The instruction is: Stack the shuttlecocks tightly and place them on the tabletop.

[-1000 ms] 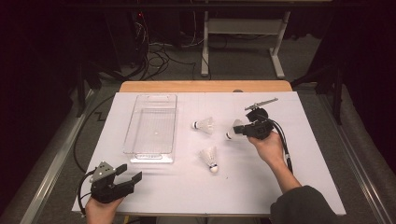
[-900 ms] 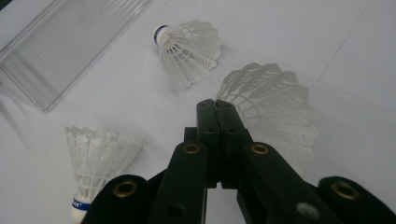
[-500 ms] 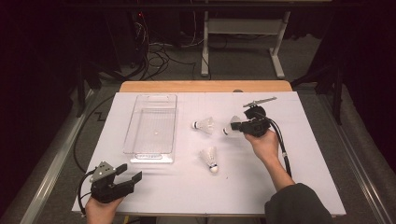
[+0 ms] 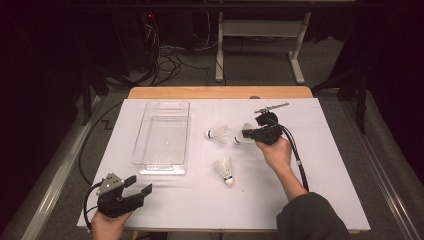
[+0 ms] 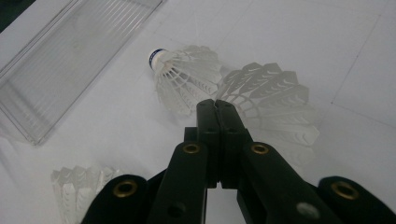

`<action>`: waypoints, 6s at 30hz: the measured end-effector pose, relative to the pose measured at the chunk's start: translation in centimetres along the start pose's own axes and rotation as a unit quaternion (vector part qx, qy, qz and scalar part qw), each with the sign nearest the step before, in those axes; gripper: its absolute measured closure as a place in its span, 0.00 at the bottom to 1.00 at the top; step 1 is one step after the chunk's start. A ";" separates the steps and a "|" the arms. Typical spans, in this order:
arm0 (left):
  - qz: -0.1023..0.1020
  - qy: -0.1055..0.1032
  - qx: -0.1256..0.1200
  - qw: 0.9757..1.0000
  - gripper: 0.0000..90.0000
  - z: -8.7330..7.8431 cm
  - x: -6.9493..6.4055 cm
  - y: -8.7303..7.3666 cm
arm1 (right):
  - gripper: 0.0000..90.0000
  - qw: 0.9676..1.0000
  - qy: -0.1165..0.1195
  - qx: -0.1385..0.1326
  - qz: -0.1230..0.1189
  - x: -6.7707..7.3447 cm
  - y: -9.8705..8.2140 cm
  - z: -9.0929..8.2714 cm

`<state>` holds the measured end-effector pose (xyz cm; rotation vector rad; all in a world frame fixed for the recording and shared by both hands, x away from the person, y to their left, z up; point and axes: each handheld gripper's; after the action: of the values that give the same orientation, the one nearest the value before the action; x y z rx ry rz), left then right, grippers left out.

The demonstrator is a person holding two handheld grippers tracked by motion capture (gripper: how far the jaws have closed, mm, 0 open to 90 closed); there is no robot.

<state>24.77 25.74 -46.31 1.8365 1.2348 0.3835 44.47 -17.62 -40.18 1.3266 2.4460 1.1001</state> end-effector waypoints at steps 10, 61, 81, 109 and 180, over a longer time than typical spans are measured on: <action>0.003 0.000 0.001 1.000 0.35 0.0 -0.1 0.0 | 1.00 1.000 0.002 0.000 -0.003 0.8 0.9 1.1; 0.011 -0.001 0.005 1.000 0.36 0.1 -0.2 0.0 | 1.00 0.999 -0.016 0.038 0.010 0.5 -0.2 4.7; 0.012 -0.002 0.006 1.000 0.36 0.1 -0.2 0.0 | 1.00 1.000 -0.016 0.022 0.007 1.5 0.0 5.8; 0.014 -0.005 0.006 1.000 0.36 0.1 -0.3 0.0 | 0.96 1.000 -0.005 0.025 0.005 2.3 0.7 6.8; 0.018 -0.007 0.009 1.000 0.36 0.3 -0.4 0.0 | 1.00 0.999 0.028 0.023 -0.040 2.5 1.4 6.5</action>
<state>24.79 25.27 -46.38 1.8760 1.2012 0.3791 46.78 -11.73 -43.43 1.2143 2.5563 1.0816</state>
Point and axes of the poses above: each handheld gripper's, and its own axes: z roughly forward along the jaws, y roughly out of its top, x roughly to its left, and after that the axes turned 2 degrees about -z, right-handed
